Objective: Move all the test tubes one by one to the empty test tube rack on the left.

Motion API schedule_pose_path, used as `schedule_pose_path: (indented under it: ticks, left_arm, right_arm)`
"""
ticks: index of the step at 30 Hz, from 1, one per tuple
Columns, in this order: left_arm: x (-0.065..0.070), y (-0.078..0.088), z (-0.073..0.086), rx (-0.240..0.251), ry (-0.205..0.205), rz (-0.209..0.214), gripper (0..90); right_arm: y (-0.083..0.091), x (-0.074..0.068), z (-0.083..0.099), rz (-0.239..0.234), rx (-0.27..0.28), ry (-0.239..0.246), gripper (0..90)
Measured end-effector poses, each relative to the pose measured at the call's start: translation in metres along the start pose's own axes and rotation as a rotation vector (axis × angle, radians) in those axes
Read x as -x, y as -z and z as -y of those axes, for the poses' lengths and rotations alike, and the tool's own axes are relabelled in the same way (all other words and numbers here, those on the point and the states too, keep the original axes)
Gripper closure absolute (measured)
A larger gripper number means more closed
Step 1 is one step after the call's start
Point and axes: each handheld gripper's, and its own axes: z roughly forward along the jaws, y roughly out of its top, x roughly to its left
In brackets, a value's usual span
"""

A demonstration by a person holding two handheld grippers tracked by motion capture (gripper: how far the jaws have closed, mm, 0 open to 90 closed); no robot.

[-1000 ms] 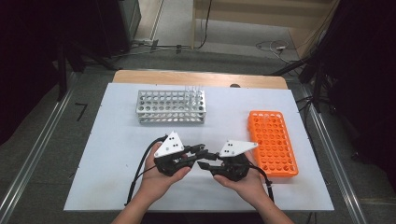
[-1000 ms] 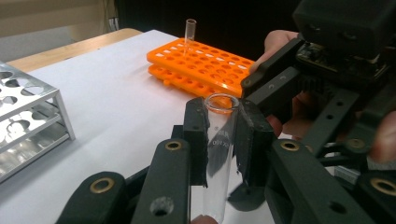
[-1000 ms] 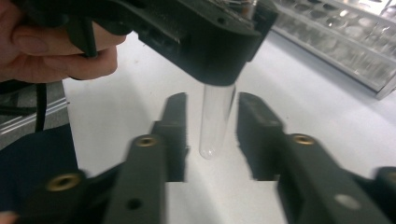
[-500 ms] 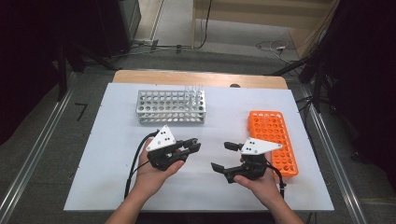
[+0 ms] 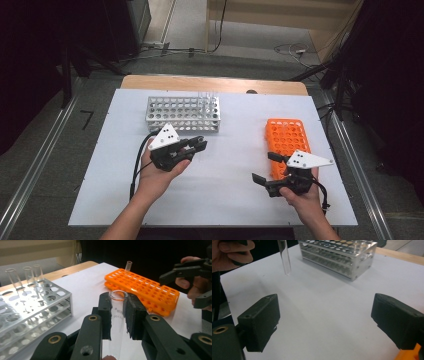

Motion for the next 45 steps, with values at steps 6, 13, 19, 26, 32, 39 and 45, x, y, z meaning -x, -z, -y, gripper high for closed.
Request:
schedule_pose_path:
  ticks: [6, 13, 19, 26, 32, 39, 45]
  left_arm:
    - [-0.016, 0.000, -0.009, 0.014, 0.014, -0.026, 76.2]
    - [-0.031, -0.005, -0.019, 0.026, 0.023, -0.049, 76.2]
    - [-0.048, -0.015, -0.026, 0.012, 0.006, -0.087, 76.2]
    - [-0.068, -0.027, -0.034, 0.030, 0.029, -0.119, 76.2]
    - [-0.088, -0.036, -0.040, 0.050, 0.040, -0.129, 76.2]
    - [-0.108, -0.043, -0.050, 0.061, 0.060, -0.171, 76.2]
    - [-0.120, -0.047, -0.057, 0.069, 0.050, -0.191, 76.2]
  right_arm:
    - [0.019, 0.015, 0.008, 0.048, 0.015, -0.033, 6.6]
    - [0.035, 0.030, 0.018, 0.087, 0.010, -0.064, 3.9]
    - [0.044, 0.039, 0.028, 0.097, -0.003, -0.085, 1.6]
    - [0.046, 0.049, 0.033, 0.102, -0.014, -0.109, 0.1]
    - [0.045, 0.053, 0.035, 0.106, -0.037, -0.134, 0.0]
    - [0.046, 0.055, 0.036, 0.120, -0.033, -0.126, 0.0]
    - [0.047, 0.056, 0.037, 0.122, -0.019, -0.121, 0.0]
